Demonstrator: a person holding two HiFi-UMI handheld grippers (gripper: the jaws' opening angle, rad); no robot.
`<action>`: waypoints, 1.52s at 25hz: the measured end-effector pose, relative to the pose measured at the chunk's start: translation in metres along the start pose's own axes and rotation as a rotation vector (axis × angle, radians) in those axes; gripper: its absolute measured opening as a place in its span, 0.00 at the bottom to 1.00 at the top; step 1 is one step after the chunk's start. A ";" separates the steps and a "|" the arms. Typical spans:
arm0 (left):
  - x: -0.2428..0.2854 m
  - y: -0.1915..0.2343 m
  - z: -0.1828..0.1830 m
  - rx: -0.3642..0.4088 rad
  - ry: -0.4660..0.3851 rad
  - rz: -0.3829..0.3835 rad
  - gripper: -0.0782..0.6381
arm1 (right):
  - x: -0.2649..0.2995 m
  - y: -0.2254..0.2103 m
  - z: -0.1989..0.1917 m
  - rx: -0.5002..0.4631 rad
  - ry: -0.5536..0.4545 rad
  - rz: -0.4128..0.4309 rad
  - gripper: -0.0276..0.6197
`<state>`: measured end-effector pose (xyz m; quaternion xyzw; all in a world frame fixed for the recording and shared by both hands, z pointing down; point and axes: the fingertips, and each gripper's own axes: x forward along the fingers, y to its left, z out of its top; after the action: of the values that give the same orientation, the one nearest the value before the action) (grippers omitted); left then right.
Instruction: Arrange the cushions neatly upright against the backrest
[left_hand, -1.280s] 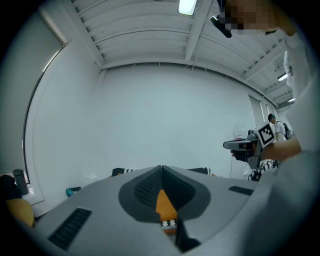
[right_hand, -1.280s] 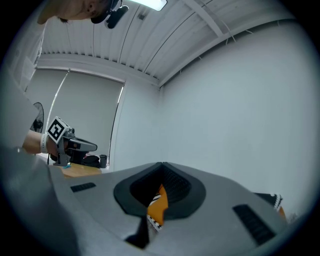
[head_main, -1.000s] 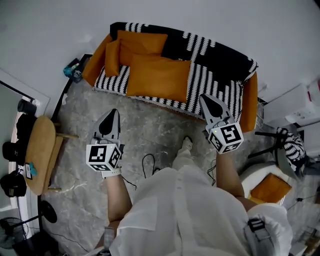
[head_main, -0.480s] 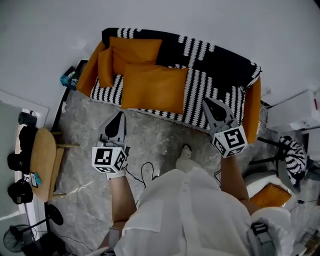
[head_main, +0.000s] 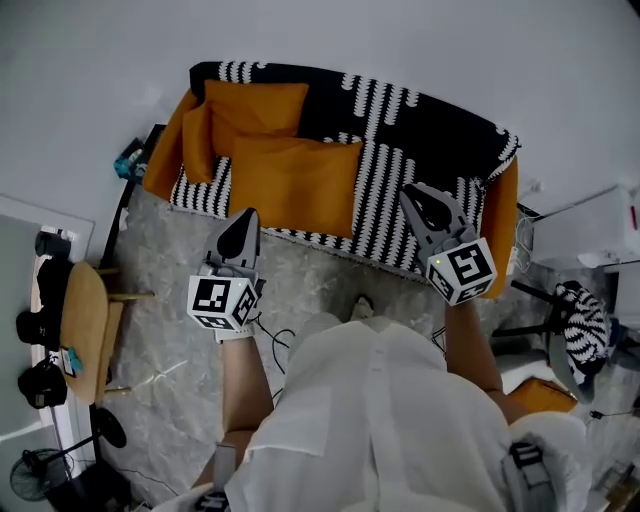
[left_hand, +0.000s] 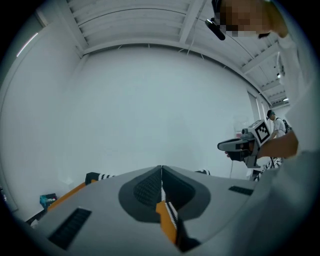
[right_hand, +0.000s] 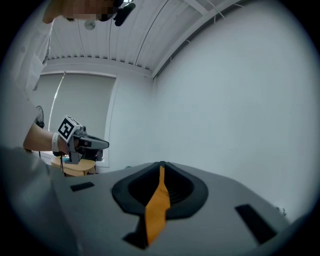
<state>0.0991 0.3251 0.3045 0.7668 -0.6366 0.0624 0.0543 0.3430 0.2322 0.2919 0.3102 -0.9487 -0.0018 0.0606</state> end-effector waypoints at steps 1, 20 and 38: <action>0.004 -0.001 0.001 0.003 0.001 -0.004 0.13 | 0.000 -0.004 -0.002 0.004 0.004 0.000 0.10; 0.128 0.098 -0.019 -0.001 0.060 -0.061 0.13 | 0.122 -0.052 -0.029 0.048 0.103 0.000 0.11; 0.266 0.230 -0.132 0.137 0.355 -0.400 0.28 | 0.325 -0.040 -0.160 0.012 0.445 0.156 0.21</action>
<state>-0.0819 0.0467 0.4797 0.8561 -0.4474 0.2270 0.1243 0.1249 0.0135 0.4858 0.2288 -0.9331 0.0769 0.2664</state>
